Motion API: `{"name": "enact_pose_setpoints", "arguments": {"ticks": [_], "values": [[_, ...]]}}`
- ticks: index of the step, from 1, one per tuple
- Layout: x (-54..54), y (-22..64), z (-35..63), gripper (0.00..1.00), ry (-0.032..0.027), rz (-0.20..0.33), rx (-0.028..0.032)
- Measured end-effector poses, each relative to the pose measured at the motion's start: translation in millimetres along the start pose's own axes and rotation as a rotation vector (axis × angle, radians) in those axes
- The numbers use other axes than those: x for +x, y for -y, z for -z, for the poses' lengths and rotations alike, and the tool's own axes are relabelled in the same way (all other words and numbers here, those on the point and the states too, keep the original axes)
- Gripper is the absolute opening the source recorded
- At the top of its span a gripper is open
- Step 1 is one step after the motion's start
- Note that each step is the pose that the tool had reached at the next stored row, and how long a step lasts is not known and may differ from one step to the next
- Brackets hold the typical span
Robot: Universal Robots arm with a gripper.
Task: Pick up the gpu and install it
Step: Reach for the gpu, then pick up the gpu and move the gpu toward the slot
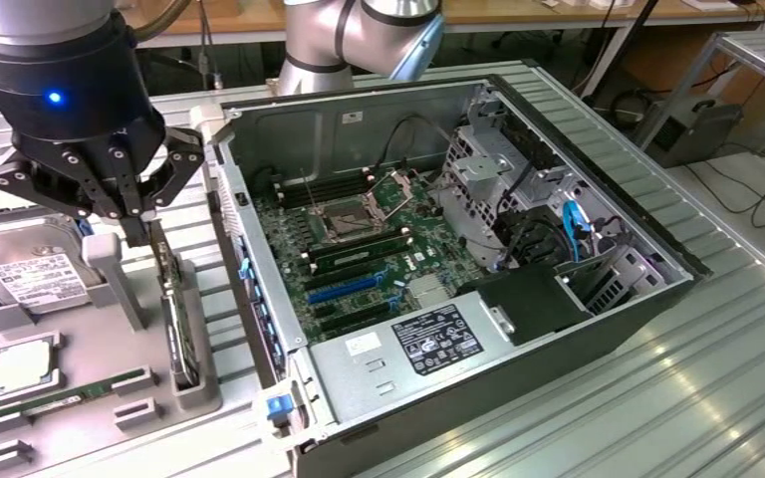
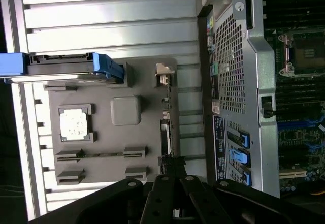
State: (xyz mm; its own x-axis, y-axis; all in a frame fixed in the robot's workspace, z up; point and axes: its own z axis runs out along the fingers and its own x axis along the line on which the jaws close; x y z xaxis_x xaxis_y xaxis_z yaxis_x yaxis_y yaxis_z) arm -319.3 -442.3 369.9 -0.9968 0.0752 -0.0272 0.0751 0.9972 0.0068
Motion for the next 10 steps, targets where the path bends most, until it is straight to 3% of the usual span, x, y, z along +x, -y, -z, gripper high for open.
{"name": "enact_pose_setpoints", "arguments": {"ticks": [10], "values": [[0.0, 0.0, -0.2, 0.11, -0.0003, 0.000, 0.0000]]}}
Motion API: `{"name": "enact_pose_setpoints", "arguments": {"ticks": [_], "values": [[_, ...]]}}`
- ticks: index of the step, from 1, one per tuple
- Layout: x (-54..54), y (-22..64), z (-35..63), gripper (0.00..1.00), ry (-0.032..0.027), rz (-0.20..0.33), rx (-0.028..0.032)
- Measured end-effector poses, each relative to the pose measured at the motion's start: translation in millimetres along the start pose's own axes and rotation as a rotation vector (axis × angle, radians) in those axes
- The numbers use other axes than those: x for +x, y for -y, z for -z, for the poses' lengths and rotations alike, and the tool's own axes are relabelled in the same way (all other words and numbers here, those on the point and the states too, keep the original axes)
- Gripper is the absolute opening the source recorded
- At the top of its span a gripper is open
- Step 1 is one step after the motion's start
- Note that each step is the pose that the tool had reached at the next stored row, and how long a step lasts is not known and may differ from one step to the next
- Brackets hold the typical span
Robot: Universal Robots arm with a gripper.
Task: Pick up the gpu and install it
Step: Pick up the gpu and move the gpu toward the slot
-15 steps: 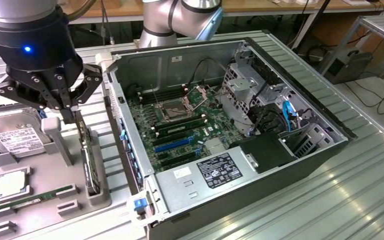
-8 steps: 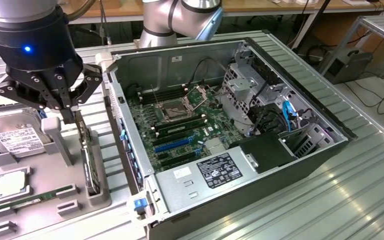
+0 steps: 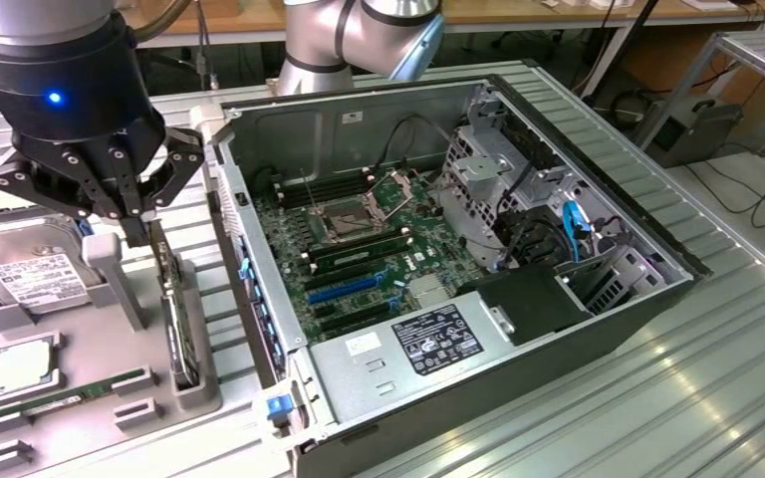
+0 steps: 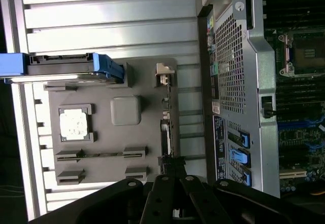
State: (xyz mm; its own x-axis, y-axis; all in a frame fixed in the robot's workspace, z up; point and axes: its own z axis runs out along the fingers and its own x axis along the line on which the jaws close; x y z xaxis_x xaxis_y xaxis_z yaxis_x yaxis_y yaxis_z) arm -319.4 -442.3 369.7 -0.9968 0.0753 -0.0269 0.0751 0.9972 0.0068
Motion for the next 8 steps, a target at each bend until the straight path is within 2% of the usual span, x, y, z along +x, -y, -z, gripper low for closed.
{"name": "enact_pose_setpoints", "arguments": {"ticks": [1, 2, 4, 5, 6, 7, 8], "values": [[0.0, 0.0, 0.0, 0.17, 0.0000, 0.000, 0.0000], [0.0, 0.0, 0.0, 0.17, 0.0000, 0.000, 0.0000], [0.2, 0.1, -0.4, 0.30, 0.0014, 0.000, -0.0004], [0.5, 0.1, -1.8, 0.36, 0.0026, 0.000, -0.0002], [1.0, 0.1, -3.4, 0.36, 0.0029, 0.000, 0.0000], [2.2, 0.2, -6.8, 0.42, 0.0034, 0.000, -0.0001], [3.9, 0.3, -11.2, 0.42, 0.0037, 0.000, -0.0001]]}}
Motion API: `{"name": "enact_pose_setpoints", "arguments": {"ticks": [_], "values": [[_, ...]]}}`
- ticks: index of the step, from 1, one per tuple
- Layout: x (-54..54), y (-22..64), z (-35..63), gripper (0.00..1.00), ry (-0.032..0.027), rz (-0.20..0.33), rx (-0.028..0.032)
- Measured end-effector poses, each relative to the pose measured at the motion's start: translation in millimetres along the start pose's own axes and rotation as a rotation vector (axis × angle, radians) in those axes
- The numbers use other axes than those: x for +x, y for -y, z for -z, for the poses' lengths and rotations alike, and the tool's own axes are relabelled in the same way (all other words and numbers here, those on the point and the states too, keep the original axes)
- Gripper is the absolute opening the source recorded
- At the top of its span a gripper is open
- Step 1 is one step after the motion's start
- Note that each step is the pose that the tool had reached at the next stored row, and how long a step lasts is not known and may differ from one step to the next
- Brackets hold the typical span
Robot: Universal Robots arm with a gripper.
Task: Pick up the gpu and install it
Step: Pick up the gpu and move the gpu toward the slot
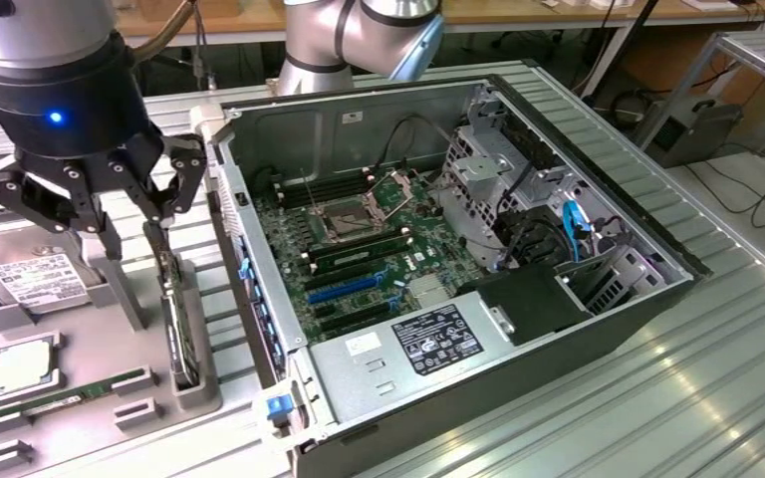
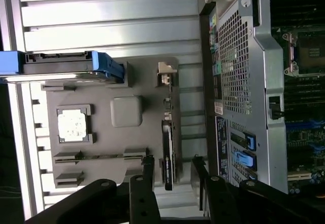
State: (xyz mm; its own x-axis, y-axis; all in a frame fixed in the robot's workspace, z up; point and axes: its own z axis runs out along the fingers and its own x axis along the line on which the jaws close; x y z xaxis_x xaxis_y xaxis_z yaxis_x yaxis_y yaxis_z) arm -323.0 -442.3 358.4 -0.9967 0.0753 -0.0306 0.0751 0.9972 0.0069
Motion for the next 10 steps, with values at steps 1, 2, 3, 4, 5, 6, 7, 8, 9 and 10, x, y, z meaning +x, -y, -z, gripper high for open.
{"name": "enact_pose_setpoints", "arguments": {"ticks": [1, 2, 3, 4, 5, 6, 7, 8, 9, 10], "values": [[1.6, 0.1, -3.8, 0.42, 0.0000, 0.000, 0.0000], [2.9, 0.3, -7.7, 0.42, 0.0000, 0.000, 0.0000], [3.4, 0.3, -10.5, 0.42, 0.0002, 0.000, -0.0001], [3.5, 0.4, -12.3, 0.42, 0.0001, 0.000, -0.0001], [3.5, 0.4, -13.8, 0.42, 0.0000, 0.000, 0.0000], [3.5, 0.5, -16.9, 0.42, 0.0000, 0.000, 0.0000], [3.2, 0.5, -18.7, 0.42, 0.0000, 0.000, 0.0000], [2.4, 0.5, -20.7, 0.42, 0.0000, 0.000, 0.0001], [1.3, 0.4, -22.7, 0.42, 0.0000, 0.000, 0.0001], [0.4, 0.4, -24.9, 0.42, 0.0002, 0.000, 0.0000]]}}
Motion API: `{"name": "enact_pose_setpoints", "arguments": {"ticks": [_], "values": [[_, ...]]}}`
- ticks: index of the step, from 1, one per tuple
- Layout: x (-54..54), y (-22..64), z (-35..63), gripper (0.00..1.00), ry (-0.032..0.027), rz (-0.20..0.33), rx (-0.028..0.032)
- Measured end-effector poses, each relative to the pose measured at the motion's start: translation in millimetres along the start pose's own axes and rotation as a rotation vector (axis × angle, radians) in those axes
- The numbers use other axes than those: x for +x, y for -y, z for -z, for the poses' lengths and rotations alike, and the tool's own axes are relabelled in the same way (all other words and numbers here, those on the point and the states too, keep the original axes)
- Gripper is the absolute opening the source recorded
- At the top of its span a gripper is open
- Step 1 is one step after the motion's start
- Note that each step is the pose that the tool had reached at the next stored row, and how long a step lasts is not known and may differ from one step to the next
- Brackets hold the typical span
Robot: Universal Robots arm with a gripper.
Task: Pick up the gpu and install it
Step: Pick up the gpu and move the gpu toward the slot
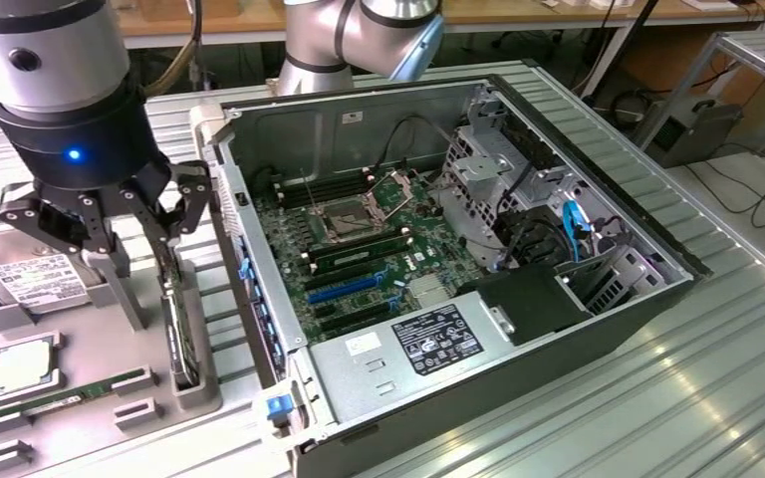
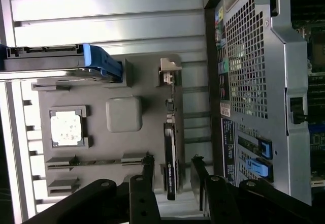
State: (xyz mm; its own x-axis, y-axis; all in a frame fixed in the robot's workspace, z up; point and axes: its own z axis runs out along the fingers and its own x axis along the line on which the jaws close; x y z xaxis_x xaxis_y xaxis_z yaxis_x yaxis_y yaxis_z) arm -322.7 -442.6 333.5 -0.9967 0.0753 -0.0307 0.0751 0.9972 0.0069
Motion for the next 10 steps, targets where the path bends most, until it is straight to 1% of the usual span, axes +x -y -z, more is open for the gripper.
{"name": "enact_pose_setpoints", "arguments": {"ticks": [3, 10], "values": [[-2.2, 0.0, -7.5, 0.42, 0.0000, 0.000, 0.0000], [-3.6, 0.1, -20.9, 0.42, 0.0000, 0.000, 0.0000]]}}
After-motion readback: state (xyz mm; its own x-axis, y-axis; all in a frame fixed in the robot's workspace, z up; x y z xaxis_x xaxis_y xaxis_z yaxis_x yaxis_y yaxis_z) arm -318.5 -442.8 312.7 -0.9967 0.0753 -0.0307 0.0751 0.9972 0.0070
